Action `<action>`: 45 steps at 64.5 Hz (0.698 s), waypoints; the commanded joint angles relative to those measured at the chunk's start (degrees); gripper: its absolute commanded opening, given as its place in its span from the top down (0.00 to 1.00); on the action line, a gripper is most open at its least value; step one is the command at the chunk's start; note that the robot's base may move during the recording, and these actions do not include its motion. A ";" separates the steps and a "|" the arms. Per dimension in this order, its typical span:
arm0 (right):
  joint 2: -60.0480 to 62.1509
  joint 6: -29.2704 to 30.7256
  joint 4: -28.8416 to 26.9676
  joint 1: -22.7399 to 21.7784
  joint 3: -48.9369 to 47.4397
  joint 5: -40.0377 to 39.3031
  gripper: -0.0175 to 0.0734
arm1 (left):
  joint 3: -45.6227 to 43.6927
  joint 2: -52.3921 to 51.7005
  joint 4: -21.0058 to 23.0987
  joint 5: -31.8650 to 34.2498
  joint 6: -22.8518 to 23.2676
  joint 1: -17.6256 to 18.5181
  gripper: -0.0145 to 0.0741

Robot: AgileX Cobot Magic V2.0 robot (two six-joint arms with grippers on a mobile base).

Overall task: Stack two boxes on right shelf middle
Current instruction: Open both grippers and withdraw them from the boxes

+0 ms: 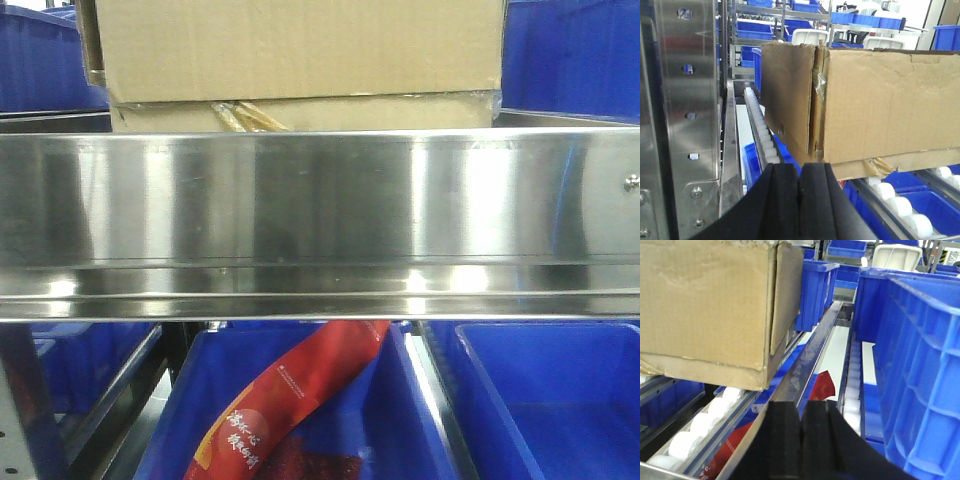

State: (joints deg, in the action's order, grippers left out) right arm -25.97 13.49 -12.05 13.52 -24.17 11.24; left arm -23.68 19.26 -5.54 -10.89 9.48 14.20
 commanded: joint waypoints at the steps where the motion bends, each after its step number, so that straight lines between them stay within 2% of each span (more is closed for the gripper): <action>1: 0.25 0.15 0.45 -0.18 0.13 -1.70 0.99 | -0.02 -0.27 0.20 1.42 -0.18 -0.12 0.96; 35: 0.25 0.15 0.45 -0.18 0.13 -1.70 0.99 | 0.24 -0.27 0.20 1.41 -0.18 -0.24 0.96; 42: 0.25 0.15 0.45 -0.18 0.13 -1.70 0.99 | 2.01 -1.71 0.33 2.03 -0.84 -2.64 0.96; 45: 0.25 0.15 0.45 -0.18 0.13 -1.70 0.99 | 3.67 -2.71 1.97 3.27 -4.30 -4.66 0.96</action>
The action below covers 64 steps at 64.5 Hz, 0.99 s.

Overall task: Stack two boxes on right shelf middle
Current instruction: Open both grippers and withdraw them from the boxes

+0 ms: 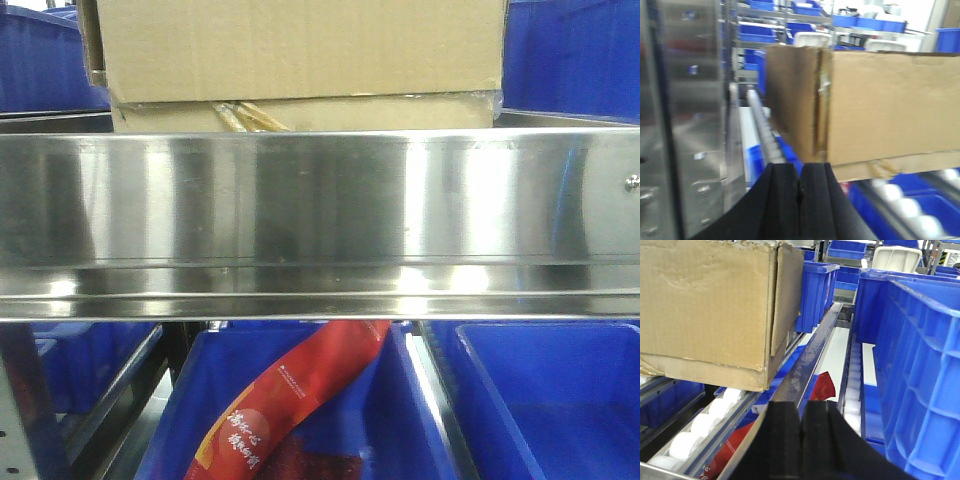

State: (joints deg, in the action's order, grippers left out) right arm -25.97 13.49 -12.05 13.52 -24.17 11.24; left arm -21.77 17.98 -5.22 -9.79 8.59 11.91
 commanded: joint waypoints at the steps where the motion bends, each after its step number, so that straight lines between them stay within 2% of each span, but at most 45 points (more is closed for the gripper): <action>1: 0.25 0.15 0.45 -0.18 0.13 -1.70 0.99 | 2.23 -1.93 2.34 2.59 -4.68 -3.31 0.96; 3: 0.25 0.15 0.45 -0.18 0.13 -1.70 0.99 | 3.55 -2.69 4.15 3.84 -7.77 -4.95 0.96; 7: 0.25 0.15 0.45 -0.18 0.13 -1.70 0.99 | 6.04 -4.82 7.98 5.83 -10.91 -7.53 0.96; 10: 0.25 0.15 0.45 -0.18 0.13 -1.70 0.99 | 8.46 -6.40 9.11 7.34 -11.18 -9.42 0.96; 16: 0.25 0.15 0.45 -0.18 0.13 -1.70 0.99 | 13.26 -10.23 9.11 10.31 -11.18 -10.96 0.96; 28: 0.25 0.15 0.45 -0.18 0.13 -1.70 0.99 | 21.77 -17.69 9.11 11.39 -11.18 -10.95 0.96; 30: 0.25 0.15 0.45 -0.18 0.13 -1.70 0.99 | 21.77 -17.98 9.11 11.97 -11.18 -10.95 0.96; 33: 0.25 0.15 0.45 -0.18 0.13 -1.70 0.99 | 21.77 -17.98 9.11 8.63 -11.18 -10.95 0.96; 64: 0.39 0.15 0.45 -0.18 0.13 -1.70 0.99 | 21.77 -17.98 8.99 9.29 -11.18 -10.95 0.96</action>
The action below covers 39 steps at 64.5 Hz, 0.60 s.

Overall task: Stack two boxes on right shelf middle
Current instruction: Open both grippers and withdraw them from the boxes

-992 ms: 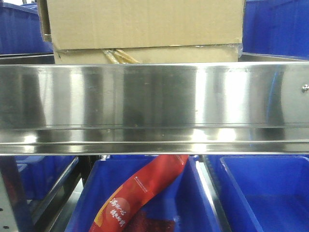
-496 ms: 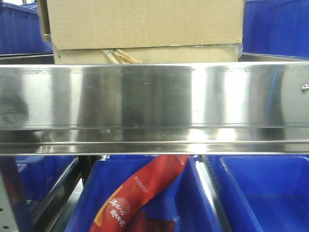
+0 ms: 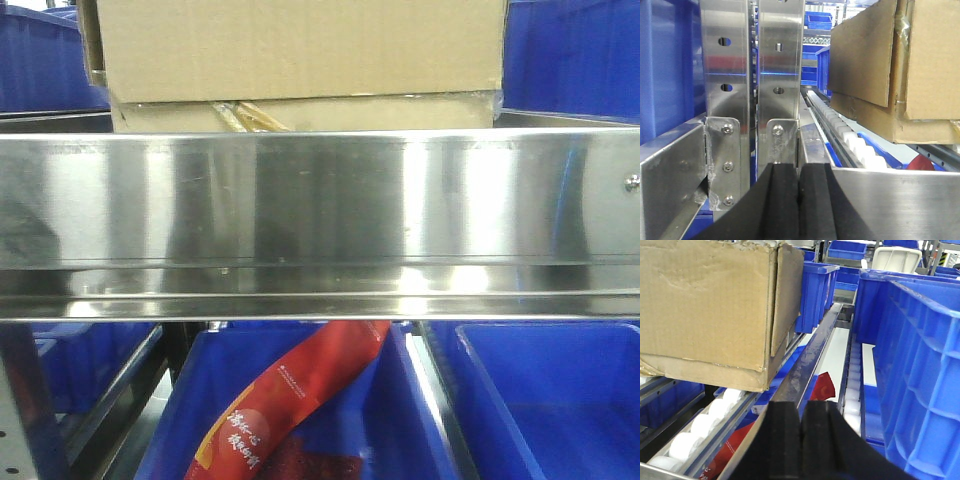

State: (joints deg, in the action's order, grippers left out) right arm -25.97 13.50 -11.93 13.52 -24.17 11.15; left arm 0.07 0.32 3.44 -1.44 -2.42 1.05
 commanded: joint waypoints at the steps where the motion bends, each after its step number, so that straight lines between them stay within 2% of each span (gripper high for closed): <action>1: 0.39 0.14 0.33 -0.18 0.13 -1.61 0.99 | -0.07 -0.32 0.33 0.95 -0.17 -0.10 0.96; 31: 0.50 0.14 1.18 -0.30 0.29 -1.61 0.99 | -0.07 -0.32 0.33 0.95 -0.17 -0.10 0.96; 34: 1.00 -1.30 1.84 -0.50 0.29 -1.50 0.99 | -0.07 -0.32 0.33 0.95 -0.17 -0.10 0.96; 39: 2.67 -6.21 6.18 -1.78 0.50 -1.50 0.99 | -0.07 -0.32 0.33 0.95 -0.17 -0.10 0.96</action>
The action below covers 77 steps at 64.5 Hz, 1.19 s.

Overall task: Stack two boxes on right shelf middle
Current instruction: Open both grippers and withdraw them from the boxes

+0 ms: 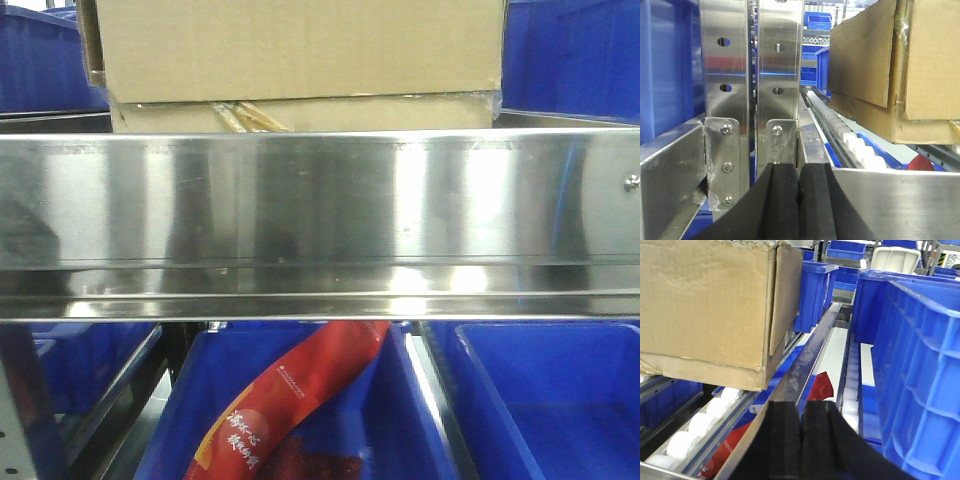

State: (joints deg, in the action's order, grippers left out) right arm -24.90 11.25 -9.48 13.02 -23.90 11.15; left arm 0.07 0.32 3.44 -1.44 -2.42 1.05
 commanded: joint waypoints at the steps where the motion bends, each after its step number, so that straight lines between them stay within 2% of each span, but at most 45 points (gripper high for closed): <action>1: 1.91 -4.97 4.51 -1.62 0.43 -1.50 0.99 | -0.07 -0.32 0.33 0.95 -0.17 -0.10 0.96; 5: 3.75 -8.53 6.79 -3.56 1.49 -1.64 0.99 | -0.07 -0.32 0.33 0.95 -0.17 -0.10 0.96; 18: 13.12 -8.55 6.02 -10.00 10.77 -3.68 0.99 | -0.07 -0.32 0.33 0.95 -0.17 -0.10 0.96; 28: 20.11 -8.55 4.91 -12.77 18.95 -6.68 0.99 | -0.07 -0.32 0.33 0.95 -0.17 -0.10 0.96; 37: 24.90 -8.55 4.91 -13.05 23.90 -7.74 0.99 | -0.07 -0.32 0.33 0.95 -0.17 -0.10 0.96; 40: 24.90 -8.55 4.91 -13.13 23.90 -9.50 0.99 | -0.07 -0.32 0.33 1.05 -0.17 -0.10 0.96; 43: 24.90 -8.55 4.91 -13.13 23.90 -7.64 0.99 | -0.07 -0.32 0.33 1.06 -0.17 -0.10 0.96; 77: 24.90 -8.45 5.01 -13.13 23.90 -8.19 0.99 | -0.07 -0.32 0.33 1.06 -0.17 -0.10 0.96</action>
State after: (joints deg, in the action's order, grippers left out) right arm -0.18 2.92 -4.34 0.23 0.00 4.77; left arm 0.16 0.32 3.44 -1.32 -2.42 1.05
